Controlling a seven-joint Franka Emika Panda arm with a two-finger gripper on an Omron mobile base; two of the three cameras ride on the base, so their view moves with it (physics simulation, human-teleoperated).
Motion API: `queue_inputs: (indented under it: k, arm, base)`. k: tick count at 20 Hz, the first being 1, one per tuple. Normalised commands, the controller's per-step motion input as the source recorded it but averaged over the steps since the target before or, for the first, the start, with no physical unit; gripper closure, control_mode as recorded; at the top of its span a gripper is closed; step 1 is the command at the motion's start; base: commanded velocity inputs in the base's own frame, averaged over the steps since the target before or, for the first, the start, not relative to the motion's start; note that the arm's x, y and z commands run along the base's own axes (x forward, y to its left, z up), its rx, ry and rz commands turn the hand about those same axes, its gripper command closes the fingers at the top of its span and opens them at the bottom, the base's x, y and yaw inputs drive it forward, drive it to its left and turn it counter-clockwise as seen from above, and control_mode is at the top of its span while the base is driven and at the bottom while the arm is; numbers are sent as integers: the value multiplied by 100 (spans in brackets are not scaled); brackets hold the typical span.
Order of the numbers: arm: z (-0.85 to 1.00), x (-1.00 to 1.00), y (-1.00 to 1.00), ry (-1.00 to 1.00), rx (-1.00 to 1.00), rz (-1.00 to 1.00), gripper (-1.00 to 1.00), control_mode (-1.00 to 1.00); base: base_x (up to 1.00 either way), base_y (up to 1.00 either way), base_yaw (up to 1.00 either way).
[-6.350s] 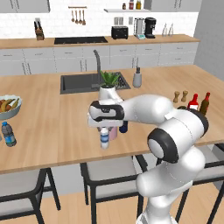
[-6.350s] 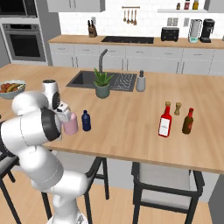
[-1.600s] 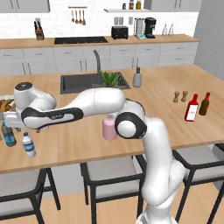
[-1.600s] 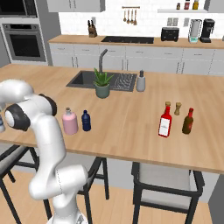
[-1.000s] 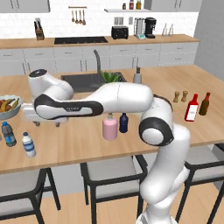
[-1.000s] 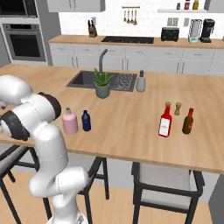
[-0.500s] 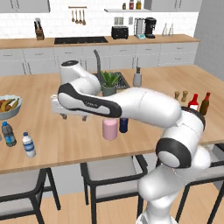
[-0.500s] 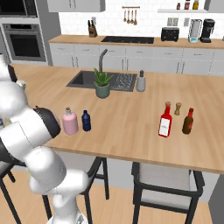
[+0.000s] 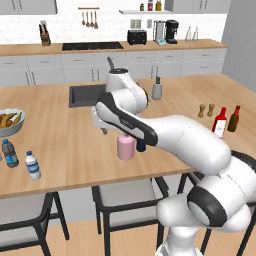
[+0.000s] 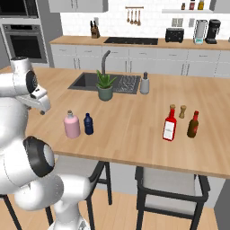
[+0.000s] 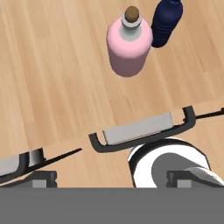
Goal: Move the plastic bottles in the middle to the plastics group, and the glass bottles in the middle to the glass group.
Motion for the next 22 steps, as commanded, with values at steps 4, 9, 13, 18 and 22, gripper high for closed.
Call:
queue_inputs:
  k: [4,9,13,18,22]
  arm:
    - [-13,0,-69,0,0,0,-100,-100]
    - [-15,0,-57,0,0,0,-100,-100]
    - [0,15,-23,0,0,0,-100,-100]
    - [0,27,-6,1,-5,0,-100,-100]
    - [0,38,-14,0,-5,0,-100,-100]
  base:
    - [0,0,0]
    - [0,0,0]
    - [0,0,0]
    - [0,0,0]
    - [0,0,0]
